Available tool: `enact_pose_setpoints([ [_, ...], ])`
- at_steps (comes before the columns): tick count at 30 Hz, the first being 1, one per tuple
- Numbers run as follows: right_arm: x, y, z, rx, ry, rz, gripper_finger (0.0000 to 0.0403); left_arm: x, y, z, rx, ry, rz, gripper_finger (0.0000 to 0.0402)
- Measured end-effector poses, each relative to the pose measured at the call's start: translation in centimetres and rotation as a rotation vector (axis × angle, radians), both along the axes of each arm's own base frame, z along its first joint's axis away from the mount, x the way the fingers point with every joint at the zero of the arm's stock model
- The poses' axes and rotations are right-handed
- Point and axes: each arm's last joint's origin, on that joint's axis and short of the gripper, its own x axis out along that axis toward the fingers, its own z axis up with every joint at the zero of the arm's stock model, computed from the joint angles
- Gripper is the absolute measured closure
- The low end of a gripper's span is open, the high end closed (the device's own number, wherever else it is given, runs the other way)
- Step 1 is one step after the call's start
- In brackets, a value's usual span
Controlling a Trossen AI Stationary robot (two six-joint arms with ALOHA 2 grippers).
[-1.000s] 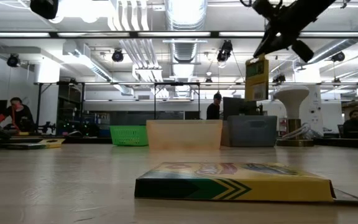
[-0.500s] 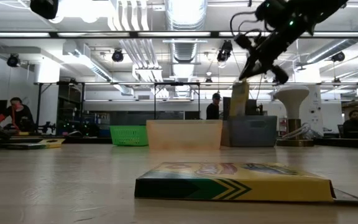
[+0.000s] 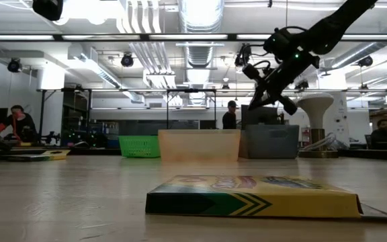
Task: Pick & Place School Supplies
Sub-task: Put the yellow crayon box into the black bin
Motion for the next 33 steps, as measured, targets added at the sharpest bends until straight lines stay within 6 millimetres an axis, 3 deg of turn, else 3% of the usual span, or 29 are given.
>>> enact_pose_setpoints([
  [7,0.1,-0.1,0.7,-0.111,0.011,0.048,0.0395,0.0,0.0,0.0,0.000,0.000,-0.001,0.0278],
  [17,-1.0,2.0,6.2,-0.374,-0.016,0.154,0.0394,0.0,0.0,0.0,0.000,0.000,-0.001,0.0278],
  [25,-0.8,5.3,9.0,-0.475,-0.093,0.265,0.0394,0.0,0.0,0.0,0.000,0.000,0.000,0.0278],
  [33,0.4,11.1,10.8,-0.515,-0.200,0.481,0.0394,0.0,0.0,0.0,0.000,0.000,0.000,0.0278],
])
